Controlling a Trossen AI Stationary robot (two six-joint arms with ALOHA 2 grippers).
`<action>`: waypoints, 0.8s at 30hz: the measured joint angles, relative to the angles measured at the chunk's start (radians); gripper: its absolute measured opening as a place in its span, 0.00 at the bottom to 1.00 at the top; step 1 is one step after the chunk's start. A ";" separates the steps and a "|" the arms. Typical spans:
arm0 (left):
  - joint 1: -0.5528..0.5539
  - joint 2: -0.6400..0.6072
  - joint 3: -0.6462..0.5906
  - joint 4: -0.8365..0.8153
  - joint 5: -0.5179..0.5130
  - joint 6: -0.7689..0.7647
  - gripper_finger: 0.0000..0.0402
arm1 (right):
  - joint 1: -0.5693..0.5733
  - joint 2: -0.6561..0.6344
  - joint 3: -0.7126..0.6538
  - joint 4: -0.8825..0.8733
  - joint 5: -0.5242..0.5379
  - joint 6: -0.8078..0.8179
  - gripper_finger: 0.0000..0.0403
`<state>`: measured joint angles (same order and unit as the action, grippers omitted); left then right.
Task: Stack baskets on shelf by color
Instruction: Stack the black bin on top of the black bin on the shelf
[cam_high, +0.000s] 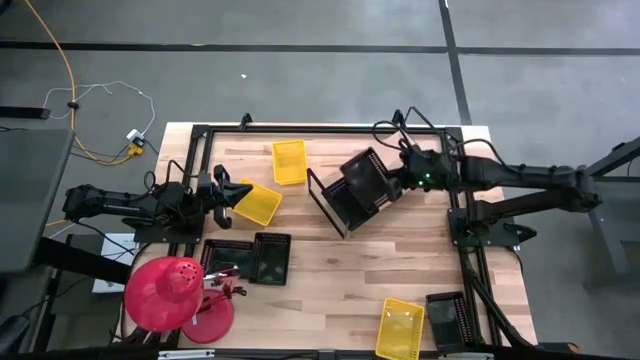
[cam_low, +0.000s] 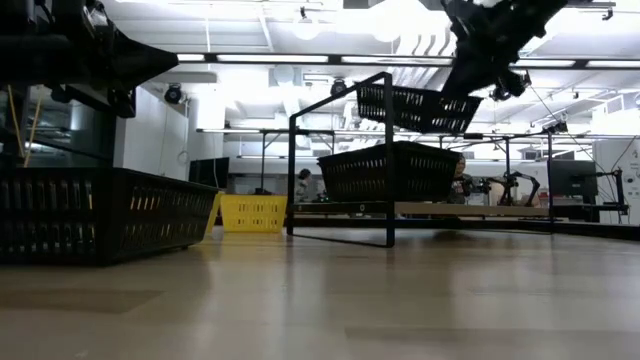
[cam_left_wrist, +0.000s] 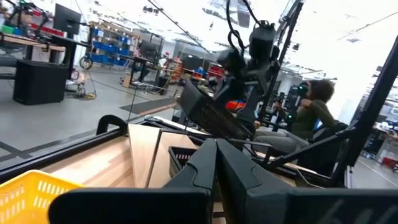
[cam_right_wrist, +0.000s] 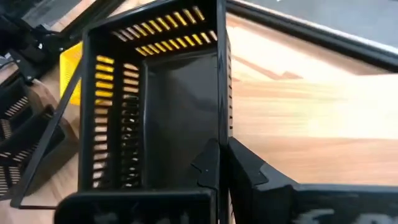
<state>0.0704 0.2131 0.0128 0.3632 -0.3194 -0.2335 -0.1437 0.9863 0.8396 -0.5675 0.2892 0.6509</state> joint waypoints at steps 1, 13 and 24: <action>0.000 0.000 0.000 0.000 -0.003 -0.001 0.00 | 0.001 0.001 -0.016 0.018 -0.008 0.004 0.00; 0.000 0.000 0.000 -0.005 0.018 -0.025 0.00 | 0.001 0.109 -0.030 0.123 -0.120 0.059 0.00; 0.000 0.000 0.000 -0.013 0.021 -0.025 0.00 | 0.001 0.158 -0.030 0.134 -0.152 0.129 0.00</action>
<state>0.0704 0.2131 0.0128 0.3503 -0.2981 -0.2588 -0.1429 1.1439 0.8101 -0.4334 0.1368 0.7803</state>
